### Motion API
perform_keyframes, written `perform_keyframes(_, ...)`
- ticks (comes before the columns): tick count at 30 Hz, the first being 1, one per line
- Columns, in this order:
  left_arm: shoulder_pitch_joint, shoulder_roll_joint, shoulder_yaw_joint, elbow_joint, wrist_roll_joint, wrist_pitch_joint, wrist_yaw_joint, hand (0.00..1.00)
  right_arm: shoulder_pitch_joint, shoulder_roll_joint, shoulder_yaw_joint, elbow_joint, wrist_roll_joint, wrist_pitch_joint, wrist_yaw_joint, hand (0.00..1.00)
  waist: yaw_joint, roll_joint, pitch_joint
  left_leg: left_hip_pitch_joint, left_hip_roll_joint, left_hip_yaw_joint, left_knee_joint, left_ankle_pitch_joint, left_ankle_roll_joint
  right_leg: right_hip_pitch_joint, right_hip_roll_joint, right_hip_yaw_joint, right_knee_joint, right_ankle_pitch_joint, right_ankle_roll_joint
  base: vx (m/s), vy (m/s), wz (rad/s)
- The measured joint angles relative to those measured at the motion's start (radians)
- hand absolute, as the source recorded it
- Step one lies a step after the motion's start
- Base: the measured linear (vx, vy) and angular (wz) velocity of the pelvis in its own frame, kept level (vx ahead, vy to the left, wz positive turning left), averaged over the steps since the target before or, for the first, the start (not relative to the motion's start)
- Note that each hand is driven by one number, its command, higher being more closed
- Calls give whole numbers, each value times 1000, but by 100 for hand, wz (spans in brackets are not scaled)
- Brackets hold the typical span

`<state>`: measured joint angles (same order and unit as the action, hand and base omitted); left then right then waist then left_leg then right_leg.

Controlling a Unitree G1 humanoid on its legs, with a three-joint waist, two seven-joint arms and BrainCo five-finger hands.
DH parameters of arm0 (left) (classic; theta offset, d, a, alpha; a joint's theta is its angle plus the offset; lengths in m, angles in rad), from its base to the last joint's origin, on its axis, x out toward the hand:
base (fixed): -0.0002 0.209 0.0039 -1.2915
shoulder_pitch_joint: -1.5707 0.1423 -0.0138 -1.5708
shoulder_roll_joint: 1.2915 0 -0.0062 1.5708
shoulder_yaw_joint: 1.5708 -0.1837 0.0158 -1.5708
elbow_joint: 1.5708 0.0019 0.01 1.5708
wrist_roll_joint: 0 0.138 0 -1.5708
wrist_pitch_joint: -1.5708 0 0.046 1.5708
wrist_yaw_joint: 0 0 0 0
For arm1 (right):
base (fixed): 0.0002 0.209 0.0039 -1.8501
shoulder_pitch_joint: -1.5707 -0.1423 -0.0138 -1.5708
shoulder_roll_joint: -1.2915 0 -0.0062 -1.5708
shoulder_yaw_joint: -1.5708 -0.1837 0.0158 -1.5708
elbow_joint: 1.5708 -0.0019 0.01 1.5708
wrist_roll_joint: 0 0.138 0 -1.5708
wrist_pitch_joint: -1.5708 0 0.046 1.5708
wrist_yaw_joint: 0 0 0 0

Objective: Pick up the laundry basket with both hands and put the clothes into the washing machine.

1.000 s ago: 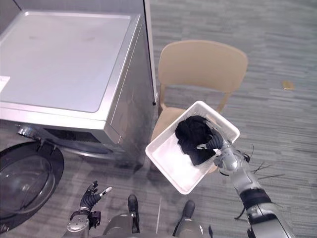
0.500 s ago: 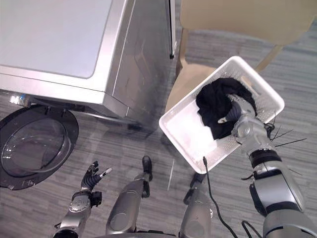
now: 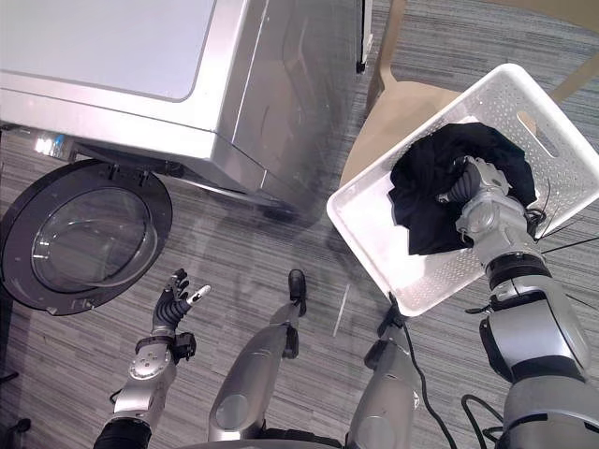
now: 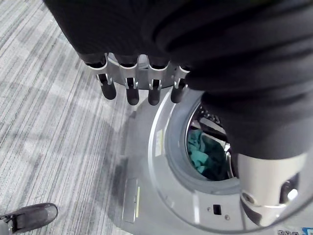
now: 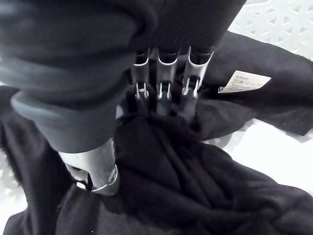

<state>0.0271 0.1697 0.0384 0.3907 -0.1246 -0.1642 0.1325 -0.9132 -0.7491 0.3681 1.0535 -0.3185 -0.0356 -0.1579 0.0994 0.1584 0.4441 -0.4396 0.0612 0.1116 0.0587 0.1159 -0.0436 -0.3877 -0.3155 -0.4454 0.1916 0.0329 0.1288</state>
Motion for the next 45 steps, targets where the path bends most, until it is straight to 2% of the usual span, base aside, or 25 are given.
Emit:
perform_keyframes(5,1,-1,-5,-32,-1,1,-3,0,23,11,-127,-28,175,-6,-8,100,-1,0,0,10,-5,-9,-25,19,-2,5,-2,-6,1,1,0,-41,-19,5)
perform_keyframes(9,15,-25,-6,-61,-1,3,-11,0,106,43,-295,-146,332,-22,-22,100,-9,0,0,56,-9,-11,-47,21,-2,43,-2,-13,-5,0,1,-2,-8,0)
perform_keyframes(12,26,-43,-6,-72,0,5,-22,0,151,84,-396,-229,419,-29,-50,100,-26,-3,-2,68,-7,-16,-60,25,-2,60,1,-19,-16,1,2,12,-19,4)
perform_keyframes(13,27,-51,-6,-72,0,13,-22,0,189,120,-461,-301,482,-37,-62,100,-34,-5,-3,75,-4,-19,-61,25,-2,72,3,-22,-26,3,5,28,-33,2)
perform_keyframes(15,28,-52,-6,-72,0,18,-22,0,224,154,-499,-357,525,-40,-66,100,-35,-12,-6,92,-3,-15,-67,25,-2,87,7,-20,-38,5,7,32,-30,-5)
perform_keyframes(18,42,-52,-4,-88,1,29,-22,0,300,244,-540,-468,598,-62,-78,100,-38,-44,-30,116,5,-7,-82,24,-2,112,21,-17,-68,11,9,51,-40,-9)
perform_keyframes(21,47,-61,-5,-88,1,44,-22,0,381,353,-576,-583,692,-80,-80,100,-45,-78,-82,134,10,-1,-94,24,-3,138,36,-18,-109,23,9,49,-34,-6)
perform_keyframes(23,59,-76,-5,-90,1,49,-23,0,434,414,-579,-669,741,-98,-79,100,-59,-91,-104,163,7,2,-97,23,-5,173,37,-18,-136,32,12,60,-18,-8)
perform_keyframes(27,119,-89,-3,-123,1,55,-24,0,557,528,-582,-855,844,-136,-55,100,-62,-117,-181,230,11,20,-131,10,-20,235,58,-3,-198,46,19,41,-7,-16)
perform_keyframes(30,146,-101,9,-126,2,70,-23,0,613,586,-587,-974,873,-148,-51,100,-66,-128,-226,267,12,27,-152,7,-24,269,70,1,-224,48,19,44,4,-10)
perform_keyframes(33,183,-127,11,-152,2,74,-23,0,638,624,-584,-1088,880,-157,-32,100,-83,-139,-262,301,11,32,-152,-2,-29,303,71,3,-232,49,20,69,2,-6)
perform_keyframes(38,192,-138,11,-196,2,73,-22,0,644,629,-575,-1203,877,-189,-10,100,-84,-152,-295,345,14,46,-152,-12,-33,346,76,13,-248,50,22,38,3,-9)
perform_keyframes(45,235,-145,10,-241,2,68,-22,0,708,629,-531,-1288,842,-192,32,100,-87,-168,-348,393,23,74,-152,-27,-37,380,86,39,-259,50,22,6,2,-11)
